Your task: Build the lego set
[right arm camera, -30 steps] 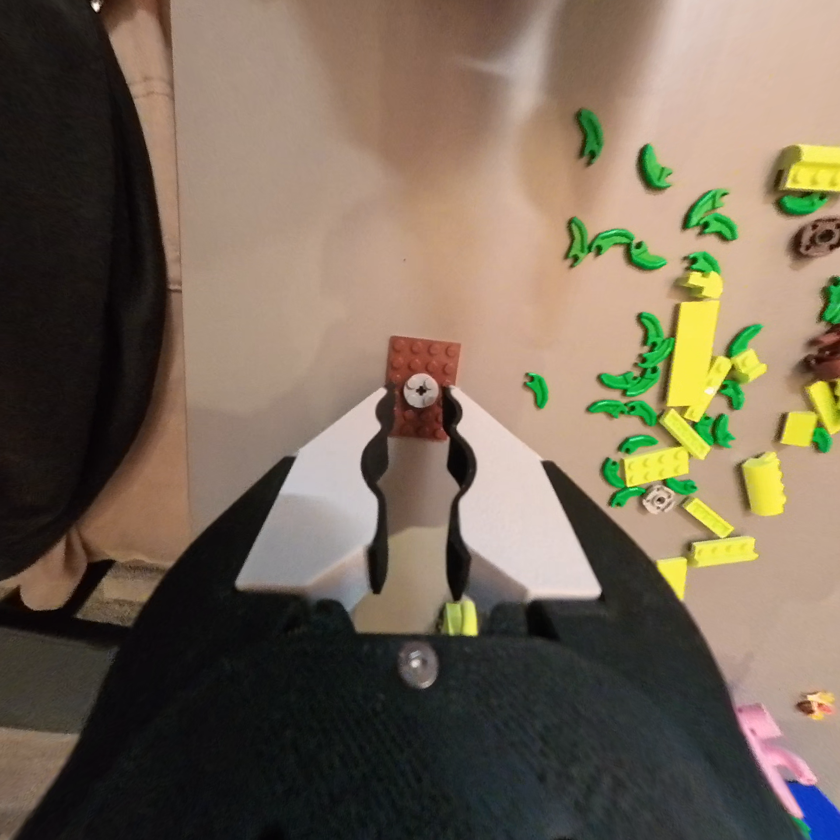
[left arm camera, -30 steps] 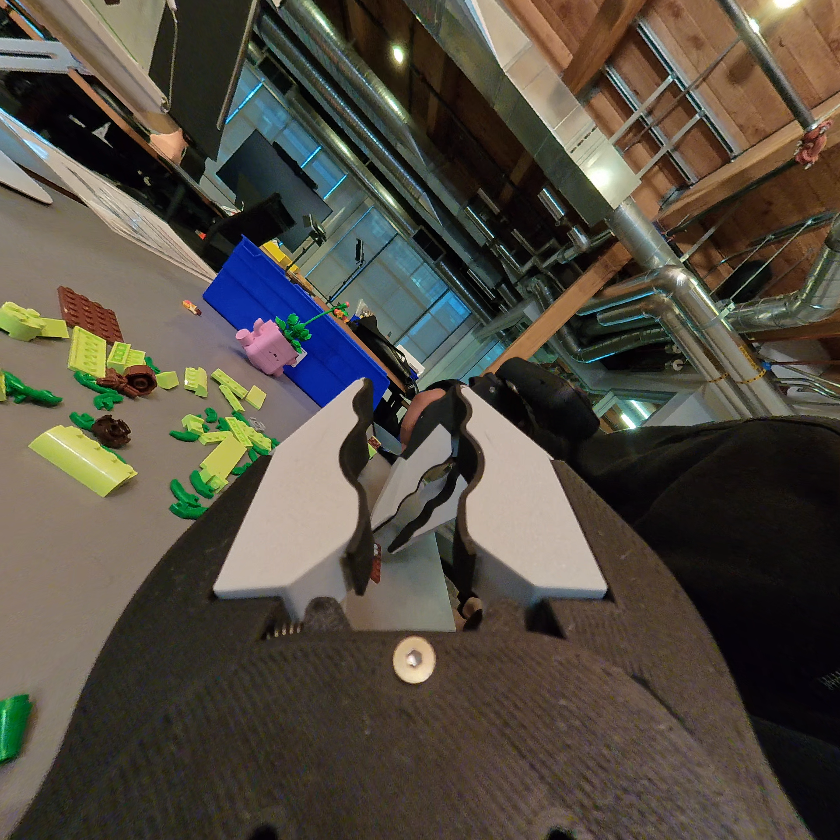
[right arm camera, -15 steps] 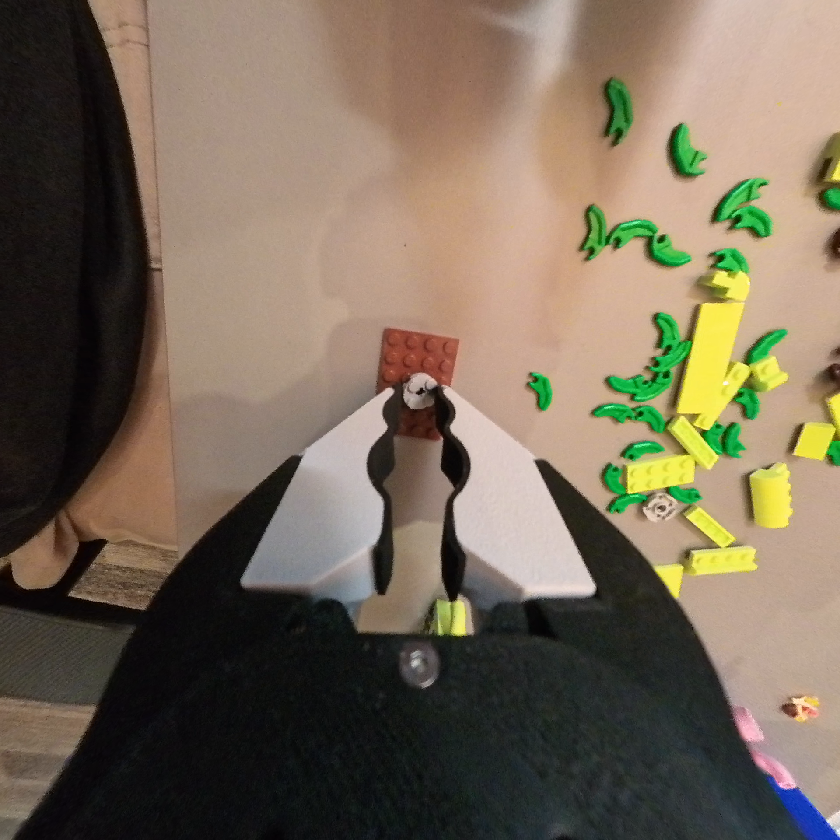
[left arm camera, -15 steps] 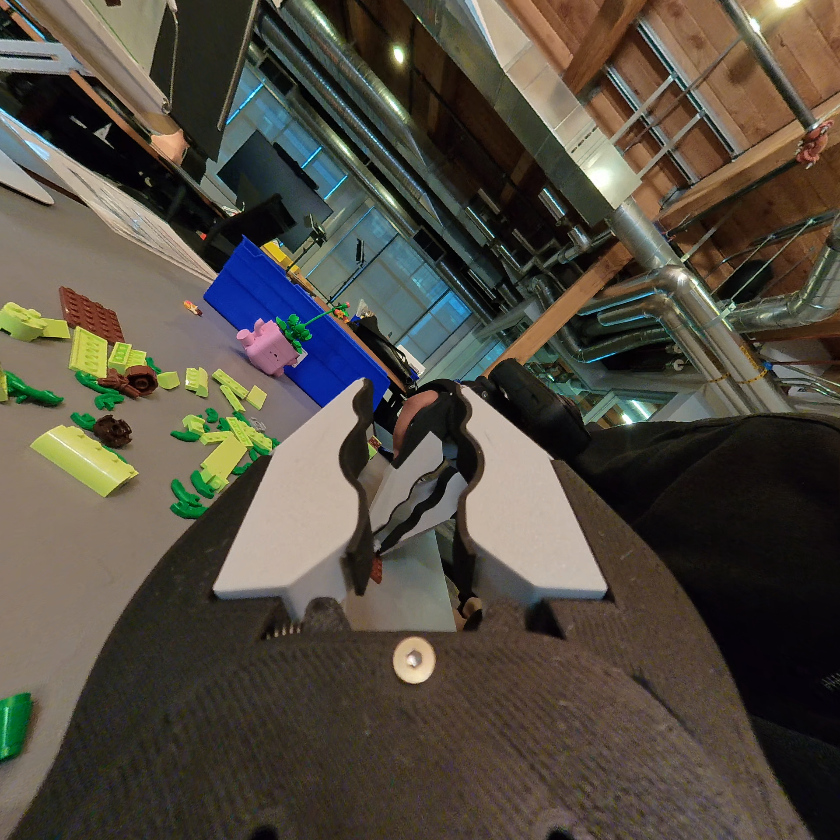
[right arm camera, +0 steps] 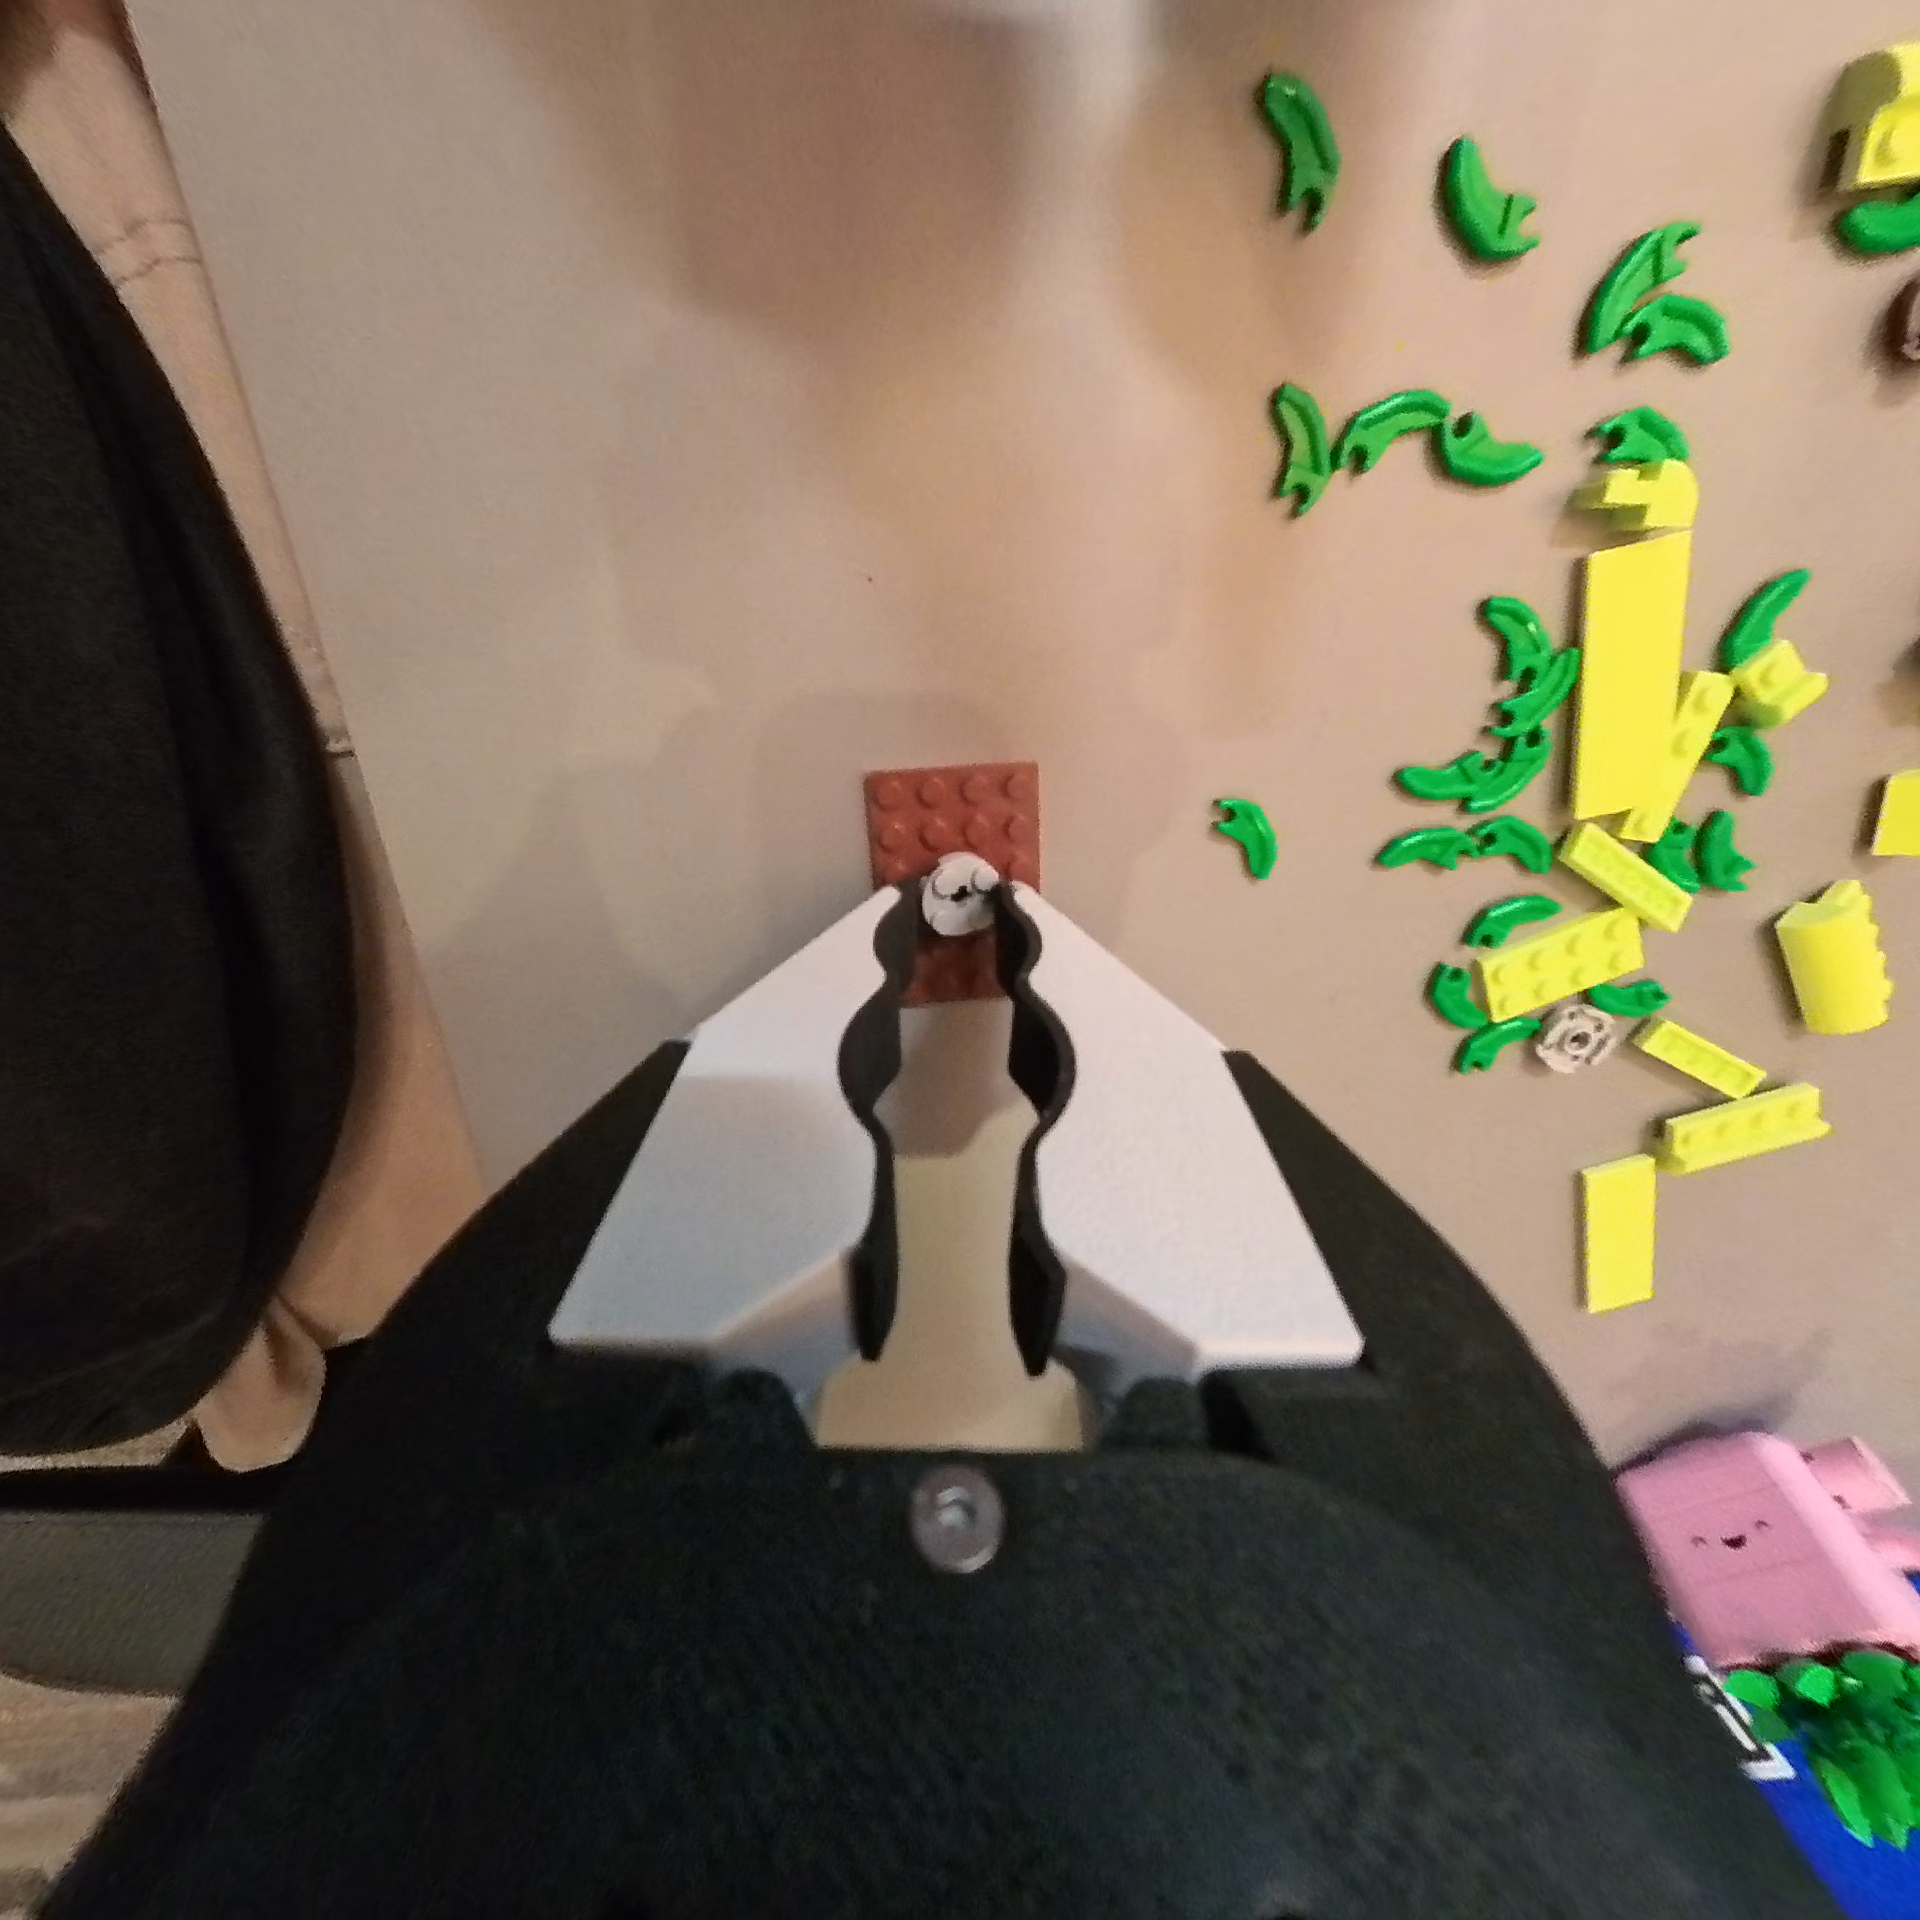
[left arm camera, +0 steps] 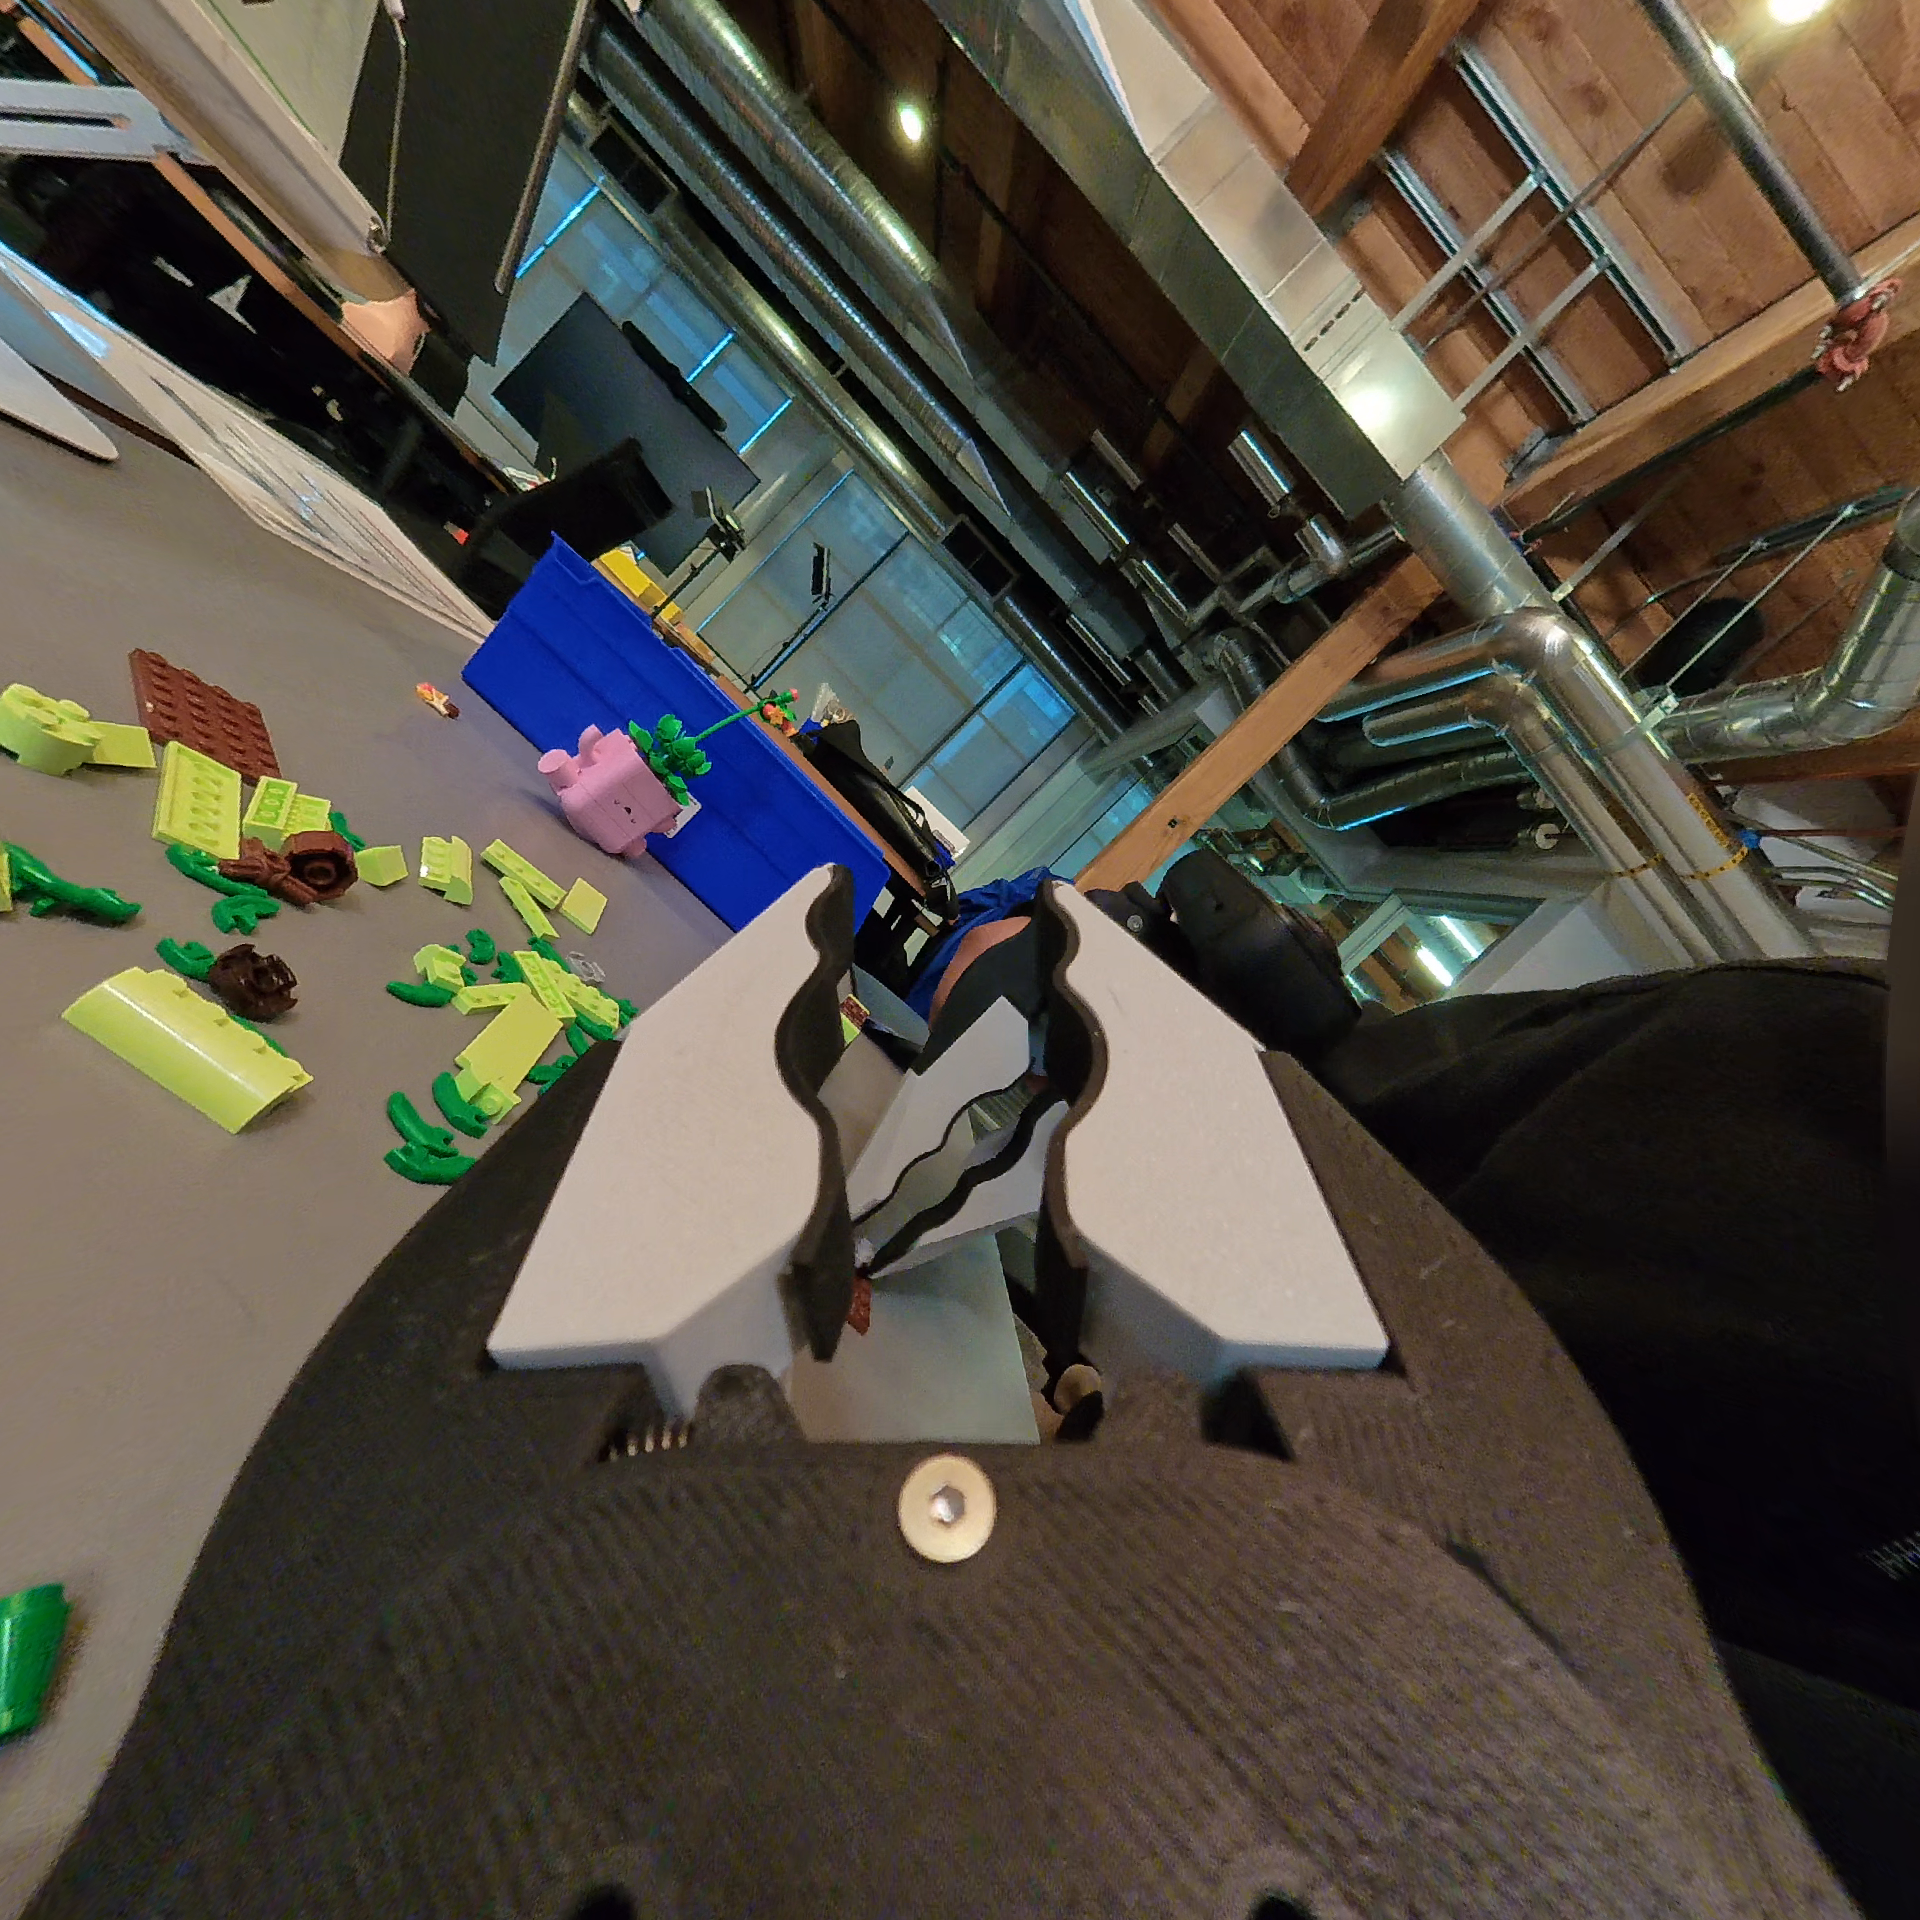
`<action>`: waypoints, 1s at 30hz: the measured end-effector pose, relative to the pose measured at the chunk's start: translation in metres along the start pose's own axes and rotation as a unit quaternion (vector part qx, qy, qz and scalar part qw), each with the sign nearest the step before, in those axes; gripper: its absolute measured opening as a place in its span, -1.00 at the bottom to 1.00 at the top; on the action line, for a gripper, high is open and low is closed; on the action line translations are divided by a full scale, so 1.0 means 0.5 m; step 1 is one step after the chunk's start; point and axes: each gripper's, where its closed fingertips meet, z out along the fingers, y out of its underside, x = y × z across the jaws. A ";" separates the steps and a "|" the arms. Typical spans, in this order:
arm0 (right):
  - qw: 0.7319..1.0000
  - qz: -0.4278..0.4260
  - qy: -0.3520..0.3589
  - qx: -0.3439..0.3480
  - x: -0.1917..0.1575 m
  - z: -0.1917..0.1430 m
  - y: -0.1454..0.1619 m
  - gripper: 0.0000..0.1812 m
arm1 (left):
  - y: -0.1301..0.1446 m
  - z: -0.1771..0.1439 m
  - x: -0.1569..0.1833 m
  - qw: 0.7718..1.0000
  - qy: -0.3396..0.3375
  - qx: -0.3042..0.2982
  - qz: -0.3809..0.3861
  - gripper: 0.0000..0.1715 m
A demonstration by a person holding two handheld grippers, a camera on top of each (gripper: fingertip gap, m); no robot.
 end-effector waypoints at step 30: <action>0.999 0.001 -0.035 0.010 0.001 -0.004 0.001 -0.92 | 0.000 0.000 0.000 1.000 0.000 0.001 -0.001 -0.63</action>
